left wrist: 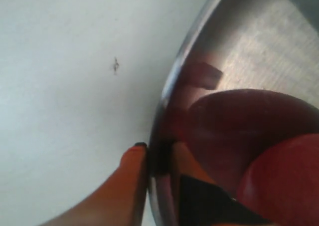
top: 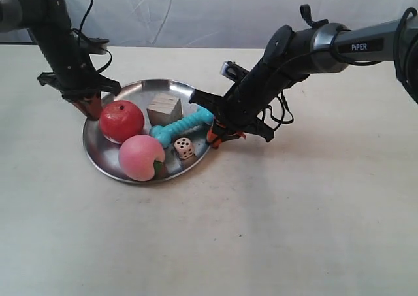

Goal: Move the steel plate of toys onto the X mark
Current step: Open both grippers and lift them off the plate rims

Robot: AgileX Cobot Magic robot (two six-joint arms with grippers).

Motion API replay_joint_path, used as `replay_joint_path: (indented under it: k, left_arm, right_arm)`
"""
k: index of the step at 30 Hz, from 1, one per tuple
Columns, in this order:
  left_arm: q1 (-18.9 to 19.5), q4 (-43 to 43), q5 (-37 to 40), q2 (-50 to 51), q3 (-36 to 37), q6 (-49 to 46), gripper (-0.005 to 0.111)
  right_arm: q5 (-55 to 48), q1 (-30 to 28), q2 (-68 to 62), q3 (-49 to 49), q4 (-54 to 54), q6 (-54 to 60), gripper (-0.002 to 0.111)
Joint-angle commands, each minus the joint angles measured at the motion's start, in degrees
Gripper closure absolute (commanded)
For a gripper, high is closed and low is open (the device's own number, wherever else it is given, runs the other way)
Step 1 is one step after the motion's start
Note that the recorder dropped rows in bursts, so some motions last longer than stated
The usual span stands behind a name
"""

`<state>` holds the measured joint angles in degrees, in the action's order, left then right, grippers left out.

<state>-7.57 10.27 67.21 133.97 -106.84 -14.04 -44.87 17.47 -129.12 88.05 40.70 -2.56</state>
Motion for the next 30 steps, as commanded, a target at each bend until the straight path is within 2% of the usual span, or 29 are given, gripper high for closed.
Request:
replay_joint_path:
  k: [1, 3, 6, 12, 15, 20, 23, 25, 26, 29, 30]
  left_arm:
    - [-2.22, 6.35, 2.75, -0.44, -0.34, 2.89, 0.066]
    - [-2.22, 6.19, 2.75, -0.56, -0.34, 3.69, 0.053]
    - [-2.22, 5.95, 2.75, -1.15, -0.34, 4.08, 0.048]
    - [-2.2, 1.07, 2.75, -4.13, -0.34, 5.02, 0.048]
    - [-2.2, -4.19, 2.75, -5.9, -0.34, 5.35, 0.048]
    - [-2.2, -14.19, 2.75, -8.26, -0.34, 11.18, 0.048]
    - [-2.1, -17.32, 2.75, -10.26, -0.34, 12.86, 0.049]
    - [-1.68, -17.42, 2.75, -12.32, -0.34, 11.32, 0.056]
    - [-1.36, -17.42, 2.75, -13.63, -0.34, 10.46, 0.065]
    - [0.13, -16.12, 2.75, -18.49, 1.56, 9.53, 0.096]
    - [0.8, -15.12, 2.75, -20.89, 2.75, 8.9, 0.107]
  right_arm:
    - [1.01, 0.66, 0.33, 1.05, 2.39, 1.31, 0.097]
    - [0.6, 0.53, 0.33, 1.05, 1.87, 1.31, 0.083]
    - [-0.08, 0.53, 0.33, 1.05, -0.27, -0.49, 0.071]
    - [-1.75, -0.05, 1.29, 1.05, -4.48, -0.96, 0.07]
    - [-2.04, -0.78, 2.26, 1.05, -6.04, -0.96, 0.07]
    - [-3.6, -2.75, 3.6, 1.05, -9.69, -1.1, 0.07]
    - [-4.89, -3.91, 4.93, 1.05, -12.82, -1.1, 0.07]
    - [-4.89, -4.61, 6.78, 1.05, -17.08, -1.1, 0.074]
    - [-4.89, -4.84, 7.75, 1.05, -19.39, -1.1, 0.079]
    - [-6.42, -4.84, 13.05, 1.05, -28.66, -1.1, 0.109]
    - [-6.83, -4.84, 15.38, 0.81, -30.31, -1.1, 0.108]
